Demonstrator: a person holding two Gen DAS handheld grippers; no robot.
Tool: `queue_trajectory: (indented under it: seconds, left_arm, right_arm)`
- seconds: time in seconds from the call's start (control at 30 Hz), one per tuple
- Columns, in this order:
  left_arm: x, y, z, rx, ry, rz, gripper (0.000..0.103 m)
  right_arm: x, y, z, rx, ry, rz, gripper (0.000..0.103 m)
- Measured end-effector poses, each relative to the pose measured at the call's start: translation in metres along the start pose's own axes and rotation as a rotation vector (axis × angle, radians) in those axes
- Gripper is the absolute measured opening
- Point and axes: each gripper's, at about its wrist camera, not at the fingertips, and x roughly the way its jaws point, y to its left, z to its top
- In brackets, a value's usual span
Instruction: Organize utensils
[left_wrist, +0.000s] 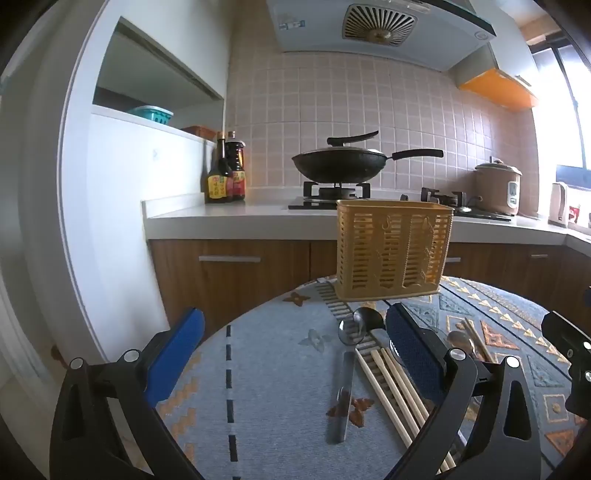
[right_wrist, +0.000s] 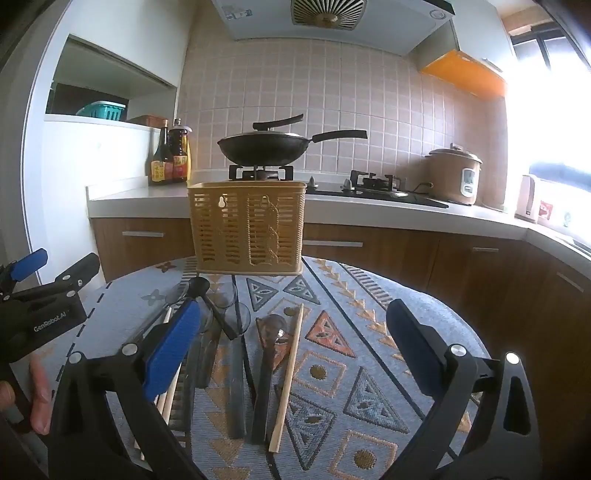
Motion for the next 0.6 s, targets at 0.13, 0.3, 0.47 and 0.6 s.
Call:
queue_trajectory:
  seconds: [0.13,0.3,0.47,0.6]
  left_arm:
    - [0.0005,0.0007,0.0000,-0.003,0.000,-0.002,0.096]
    - [0.0012,0.0011,0.0007,-0.004,0.002,-0.002,0.096]
    - [-0.0002,0.0039,-0.0001,-0.005,0.002,-0.003,0.096]
    - [0.0009,0.0028,-0.0007,-0.005,0.002,-0.003,0.096]
  right_arm:
    - [-0.0004,0.0014,-0.0002,-0.010,-0.001,0.005,0.097]
    - [-0.0019,0.0098,-0.0001,-0.031,-0.012,-0.001,0.097]
    - [-0.0062,0.0077,-0.0003,-0.029,-0.028,-0.002,0.097]
    - [-0.0023,0.0032,-0.0005,-0.025,-0.024,0.000,0.097]
